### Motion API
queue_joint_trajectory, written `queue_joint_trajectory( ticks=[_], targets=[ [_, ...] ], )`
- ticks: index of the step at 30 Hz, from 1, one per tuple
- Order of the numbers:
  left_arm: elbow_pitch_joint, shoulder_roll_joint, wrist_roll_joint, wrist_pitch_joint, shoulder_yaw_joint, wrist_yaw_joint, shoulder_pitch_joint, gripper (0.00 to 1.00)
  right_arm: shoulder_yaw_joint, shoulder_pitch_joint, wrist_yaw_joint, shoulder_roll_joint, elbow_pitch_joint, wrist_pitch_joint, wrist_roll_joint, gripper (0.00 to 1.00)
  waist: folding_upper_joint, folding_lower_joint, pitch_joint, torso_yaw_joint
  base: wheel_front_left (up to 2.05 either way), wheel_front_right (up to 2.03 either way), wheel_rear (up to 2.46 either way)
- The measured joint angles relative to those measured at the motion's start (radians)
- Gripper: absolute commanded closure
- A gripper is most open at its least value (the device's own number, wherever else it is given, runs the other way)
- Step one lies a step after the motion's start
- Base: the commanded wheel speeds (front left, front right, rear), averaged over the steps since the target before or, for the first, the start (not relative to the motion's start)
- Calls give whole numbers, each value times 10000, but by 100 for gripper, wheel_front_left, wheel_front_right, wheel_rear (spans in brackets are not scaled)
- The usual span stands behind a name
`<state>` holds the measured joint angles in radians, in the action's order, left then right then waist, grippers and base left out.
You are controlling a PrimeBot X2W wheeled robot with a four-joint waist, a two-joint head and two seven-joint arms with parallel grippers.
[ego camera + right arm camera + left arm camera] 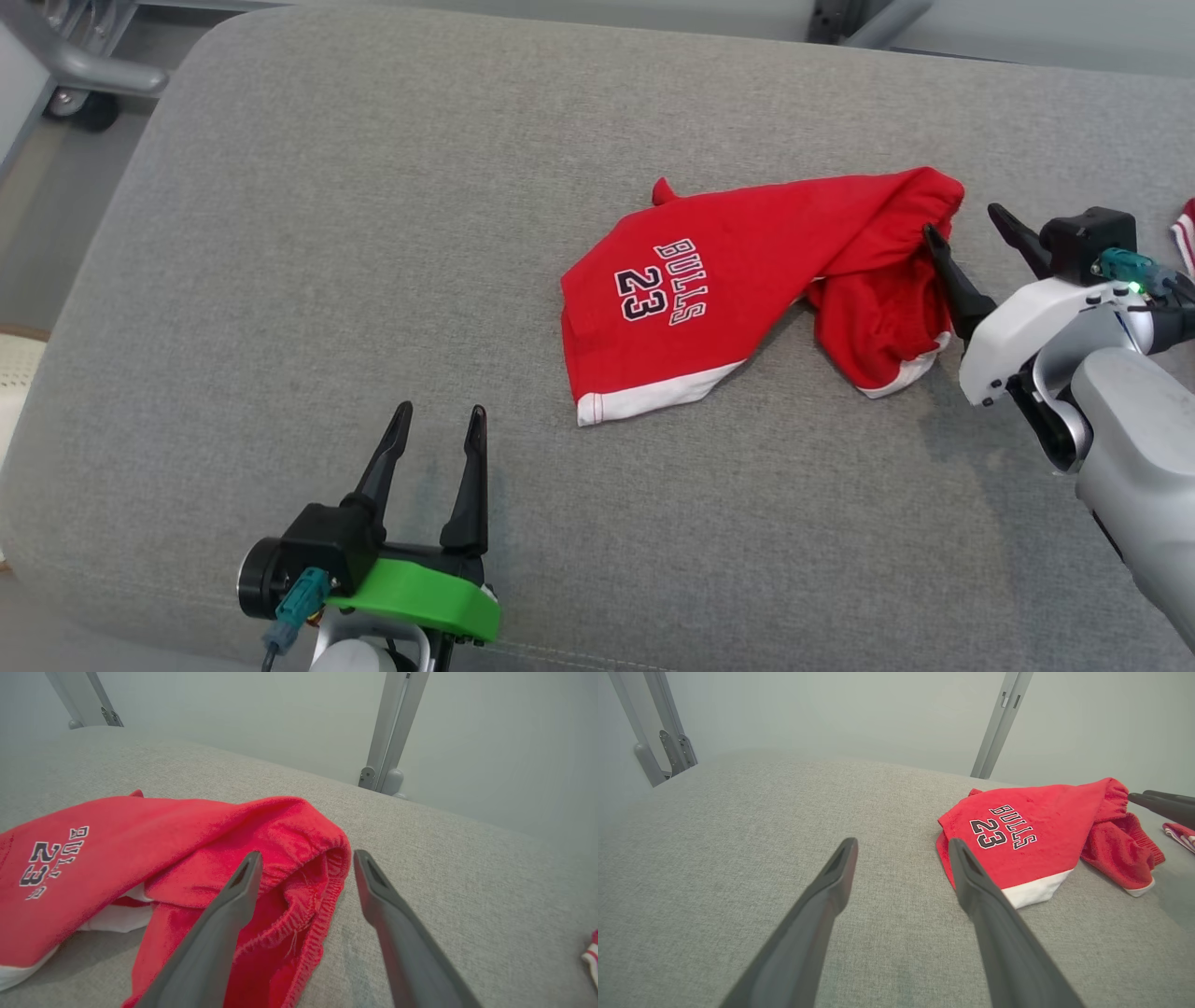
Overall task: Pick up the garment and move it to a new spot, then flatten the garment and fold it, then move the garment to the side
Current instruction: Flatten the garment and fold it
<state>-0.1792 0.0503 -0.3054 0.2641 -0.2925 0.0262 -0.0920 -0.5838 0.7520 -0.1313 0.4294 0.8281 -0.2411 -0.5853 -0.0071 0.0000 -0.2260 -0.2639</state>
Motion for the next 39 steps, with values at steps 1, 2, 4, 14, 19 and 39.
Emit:
queue_joint_trajectory(
  ticks=[1,2,4,14,19,39],
  targets=[
    [0,0,2,0,4,0,0,0,52,-143,0,35,-184,-50,-67,0,0,0,18,103,0,0,0],
    [-2,0,13,0,8,2,0,0,134,-295,0,65,-351,-79,-119,0,0,0,35,199,0,0,0],
    [-6,0,31,0,23,2,-1,0,314,-616,2,98,-711,-142,-130,0,0,0,68,367,0,0,0],
    [-58,0,100,0,42,100,-27,0,665,-1456,2,-489,-1701,-190,115,0,0,0,7,486,0,0,0],
    [-117,0,104,0,-4,138,-155,0,562,-976,2,-834,-1122,-6,171,0,0,0,-124,243,0,0,0],
    [-128,0,88,0,71,75,-215,0,46,9,2,-1244,209,-159,-663,100,0,0,-194,6,0,0,0]
  ],
)
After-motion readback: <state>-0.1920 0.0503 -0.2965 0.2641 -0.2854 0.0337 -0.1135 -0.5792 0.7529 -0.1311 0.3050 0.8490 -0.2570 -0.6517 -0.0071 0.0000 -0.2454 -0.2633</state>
